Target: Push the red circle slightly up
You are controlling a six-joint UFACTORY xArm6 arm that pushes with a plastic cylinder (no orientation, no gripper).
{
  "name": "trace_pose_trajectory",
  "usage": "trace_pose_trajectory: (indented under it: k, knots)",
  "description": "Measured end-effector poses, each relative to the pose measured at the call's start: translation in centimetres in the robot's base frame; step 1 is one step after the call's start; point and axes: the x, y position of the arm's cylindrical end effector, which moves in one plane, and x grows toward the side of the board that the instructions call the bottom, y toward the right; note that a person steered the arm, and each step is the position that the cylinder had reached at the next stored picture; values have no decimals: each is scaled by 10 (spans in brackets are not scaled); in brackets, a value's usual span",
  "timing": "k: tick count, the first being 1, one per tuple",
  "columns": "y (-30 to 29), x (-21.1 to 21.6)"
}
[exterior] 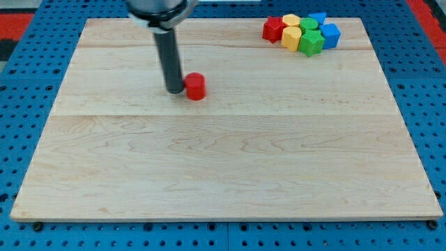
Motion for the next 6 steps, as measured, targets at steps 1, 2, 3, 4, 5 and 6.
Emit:
trace_pose_trajectory:
  k: [1, 2, 3, 4, 5, 6]
  knots:
    - [44, -7]
    - [64, -2]
    - [68, 20]
    - [83, 21]
    - [95, 2]
    - [97, -29]
